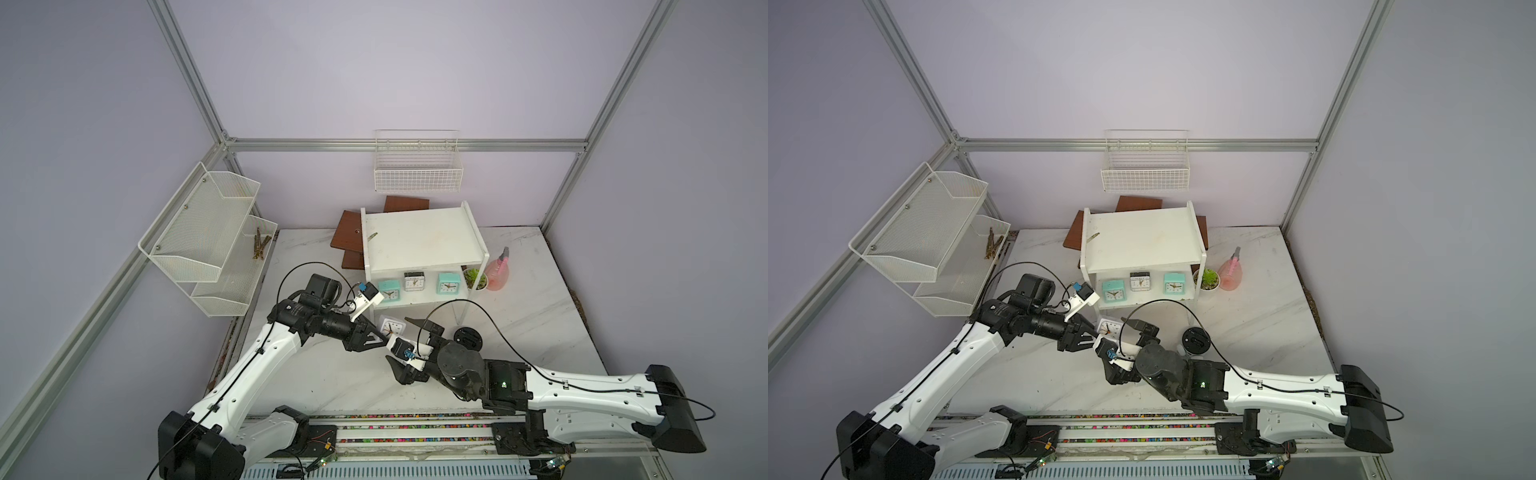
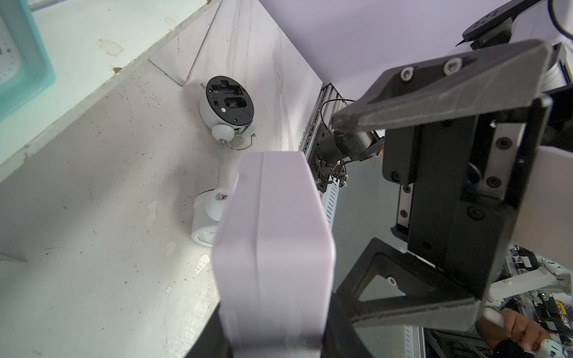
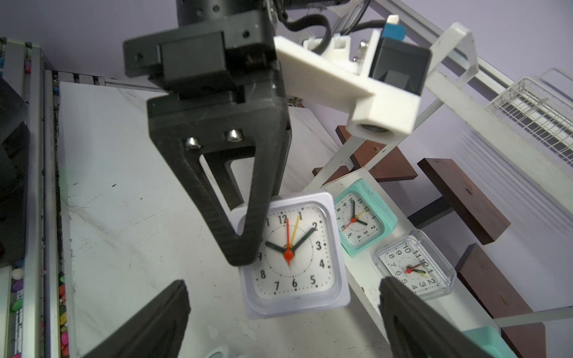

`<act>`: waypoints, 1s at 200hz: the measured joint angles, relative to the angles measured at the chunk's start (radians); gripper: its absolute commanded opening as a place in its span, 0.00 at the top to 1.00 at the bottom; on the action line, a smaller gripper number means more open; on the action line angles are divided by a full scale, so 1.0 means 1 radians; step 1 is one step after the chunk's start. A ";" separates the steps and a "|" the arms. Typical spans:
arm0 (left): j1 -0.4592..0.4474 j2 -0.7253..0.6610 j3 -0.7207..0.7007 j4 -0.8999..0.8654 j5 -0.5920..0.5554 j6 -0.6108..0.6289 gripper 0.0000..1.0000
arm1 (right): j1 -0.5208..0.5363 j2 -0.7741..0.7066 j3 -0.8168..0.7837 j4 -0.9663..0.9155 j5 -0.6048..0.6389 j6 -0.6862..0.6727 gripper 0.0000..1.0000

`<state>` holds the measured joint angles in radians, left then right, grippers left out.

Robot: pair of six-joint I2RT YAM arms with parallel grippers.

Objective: Place the alarm clocks on the shelf by style
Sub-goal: Pick up the alarm from the center of the board.

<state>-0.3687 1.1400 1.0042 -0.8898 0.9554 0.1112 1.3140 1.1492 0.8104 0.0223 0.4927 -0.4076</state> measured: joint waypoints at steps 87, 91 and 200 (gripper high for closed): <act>0.000 0.001 0.000 -0.009 0.006 0.000 0.80 | 0.000 0.076 0.000 0.098 0.040 -0.025 0.04; 0.000 0.001 0.000 -0.010 0.006 0.000 0.80 | 0.000 0.079 0.000 0.102 0.041 -0.026 0.05; 0.000 0.001 0.000 -0.009 0.010 0.000 0.80 | 0.000 0.114 0.000 0.145 0.072 -0.022 0.20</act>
<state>-0.3687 1.1408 1.0039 -0.8989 0.9657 0.1112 1.3144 1.2636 0.8104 0.1677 0.5652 -0.4297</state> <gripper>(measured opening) 0.333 0.811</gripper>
